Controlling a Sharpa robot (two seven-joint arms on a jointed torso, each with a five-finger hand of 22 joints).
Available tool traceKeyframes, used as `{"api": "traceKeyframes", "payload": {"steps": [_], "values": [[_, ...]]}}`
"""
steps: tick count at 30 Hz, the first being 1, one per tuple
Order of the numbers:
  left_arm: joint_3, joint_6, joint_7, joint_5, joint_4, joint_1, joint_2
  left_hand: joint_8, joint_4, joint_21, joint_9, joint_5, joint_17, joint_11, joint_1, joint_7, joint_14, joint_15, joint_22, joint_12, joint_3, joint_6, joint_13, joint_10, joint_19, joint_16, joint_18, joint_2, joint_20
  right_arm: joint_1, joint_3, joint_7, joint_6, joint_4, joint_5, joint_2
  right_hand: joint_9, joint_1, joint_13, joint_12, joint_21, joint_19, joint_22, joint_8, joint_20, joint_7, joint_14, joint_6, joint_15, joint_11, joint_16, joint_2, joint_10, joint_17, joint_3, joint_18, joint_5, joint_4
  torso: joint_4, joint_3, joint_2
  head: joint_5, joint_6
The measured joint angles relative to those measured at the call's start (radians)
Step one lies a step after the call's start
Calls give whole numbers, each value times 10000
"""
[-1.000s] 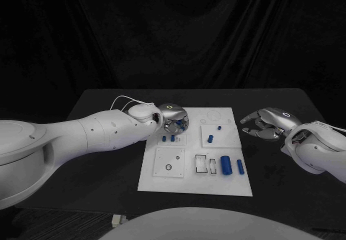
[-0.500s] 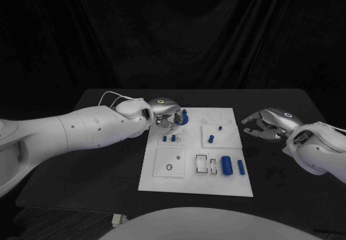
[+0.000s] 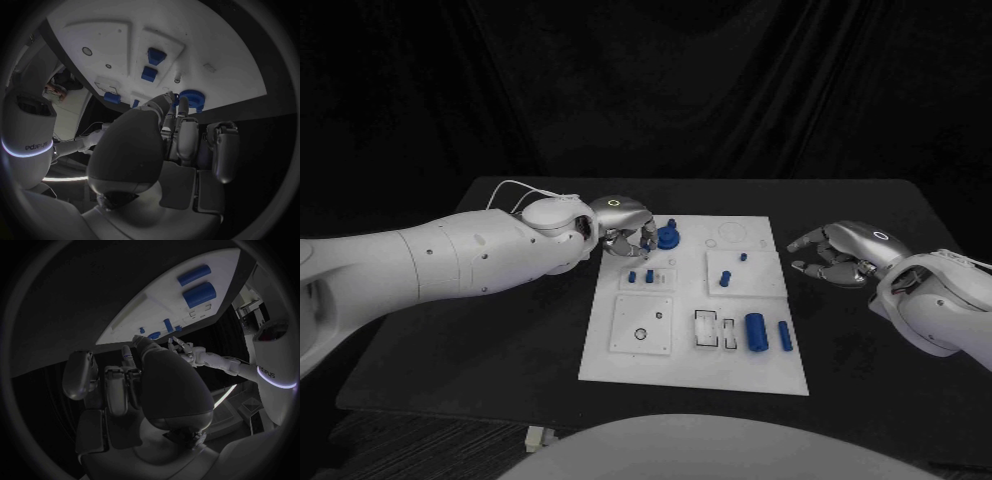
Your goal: Assemble the parts on the task board
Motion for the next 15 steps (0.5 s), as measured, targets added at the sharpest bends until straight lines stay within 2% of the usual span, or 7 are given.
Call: {"api": "traceKeyframes", "payload": {"steps": [7, 15], "values": [[-1, 61, -16, 0, -95, -124, 20, -1, 26, 0, -6, -38, -71, -47, -42, 0, 0, 0, 0, -46, -26, -1, -25, 56, 0, 0, 1, -42, 0, -31, 2, 2, 5, -1, 8, -15, 1, 0, -1, 0, 0, 0, -1, 0, 0, 0, 0, 0, 0, 0, 0, 0, 0, 0, 0, 0, 0, 0, 15, 0, 6, -19, 0], [-3, 64, -64, -1, -249, -172, 113, -39, 26, 0, -27, -39, -135, -53, -42, -1, -1, 0, 0, -105, -27, -2, -58, 88, 0, 0, 1, -42, 0, -38, 2, 4, 6, 0, 14, -27, -3, 0, -1, 0, 0, 0, -2, 0, 0, 0, 0, 0, 0, 0, 0, 0, 0, 0, 0, 1, 0, 0, 20, -5, 3, -20, 0]]}}
